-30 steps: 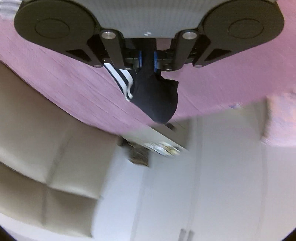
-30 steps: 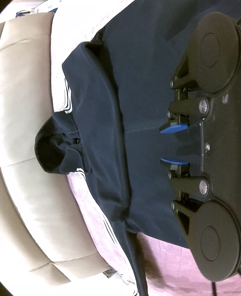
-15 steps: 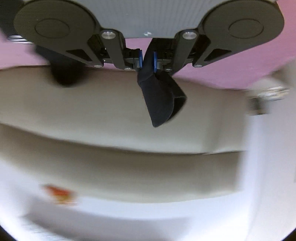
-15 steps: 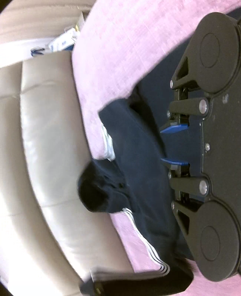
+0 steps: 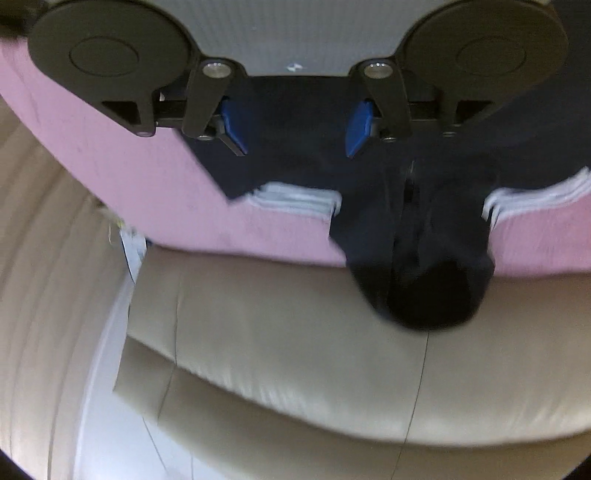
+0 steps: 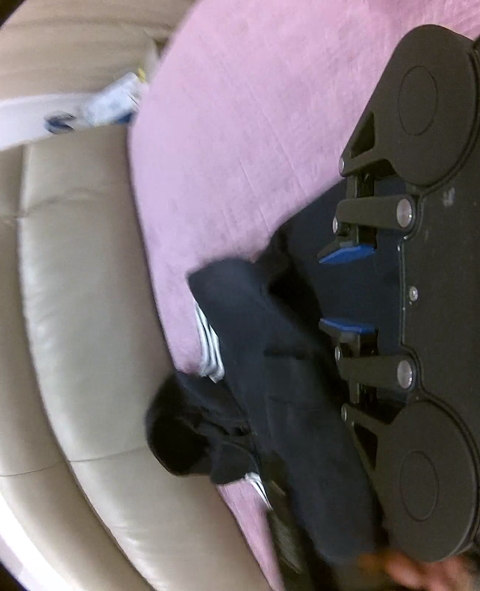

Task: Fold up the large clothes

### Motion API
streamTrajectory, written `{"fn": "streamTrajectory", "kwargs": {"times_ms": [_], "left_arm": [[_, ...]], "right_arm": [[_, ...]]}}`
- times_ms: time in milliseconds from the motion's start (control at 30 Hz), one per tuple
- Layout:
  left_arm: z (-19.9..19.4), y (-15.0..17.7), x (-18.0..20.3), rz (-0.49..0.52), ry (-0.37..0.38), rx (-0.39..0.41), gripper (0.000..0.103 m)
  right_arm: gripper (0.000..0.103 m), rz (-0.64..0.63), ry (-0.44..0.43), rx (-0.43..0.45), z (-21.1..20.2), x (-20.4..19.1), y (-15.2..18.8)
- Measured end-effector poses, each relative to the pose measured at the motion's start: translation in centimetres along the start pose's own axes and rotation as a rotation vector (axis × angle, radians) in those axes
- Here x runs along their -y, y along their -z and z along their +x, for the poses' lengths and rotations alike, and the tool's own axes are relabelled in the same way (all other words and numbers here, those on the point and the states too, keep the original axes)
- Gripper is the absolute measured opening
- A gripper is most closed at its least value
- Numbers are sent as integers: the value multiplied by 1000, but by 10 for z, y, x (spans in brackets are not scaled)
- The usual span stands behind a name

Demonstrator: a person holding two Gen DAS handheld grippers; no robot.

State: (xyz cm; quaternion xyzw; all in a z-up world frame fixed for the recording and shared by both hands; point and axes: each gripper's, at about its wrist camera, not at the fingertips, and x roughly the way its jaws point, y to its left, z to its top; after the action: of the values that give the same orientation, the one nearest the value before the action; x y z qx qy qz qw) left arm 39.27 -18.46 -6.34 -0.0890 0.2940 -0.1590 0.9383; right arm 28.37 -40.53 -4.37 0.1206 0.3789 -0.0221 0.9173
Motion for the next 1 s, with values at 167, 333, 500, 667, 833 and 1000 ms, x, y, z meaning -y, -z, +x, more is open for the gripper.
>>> {"fn": "streamTrajectory", "kwargs": {"times_ms": [167,333,500,667,833,1000], "left_arm": [[-56,15,-70,-99,-109,10,60],[-92,9,-116,-144,-233,61,58],[-101,0,-141,-186,-329,81,58],[-109,6,-171,-269,-425,41,30],[-109,9,-184,-308,-427,35,30],[-111,7,-178,-276,-438,53,30]], "right_arm": [[71,-49,-139,-30,45,-33,-27],[71,-114,-126,-25,81,-54,-48],[75,-104,-148,-118,113,-58,-44],[76,-50,-173,-186,134,-54,-37],[13,-136,-210,-158,124,-72,-36],[12,-192,-174,1,76,-76,-53]]}}
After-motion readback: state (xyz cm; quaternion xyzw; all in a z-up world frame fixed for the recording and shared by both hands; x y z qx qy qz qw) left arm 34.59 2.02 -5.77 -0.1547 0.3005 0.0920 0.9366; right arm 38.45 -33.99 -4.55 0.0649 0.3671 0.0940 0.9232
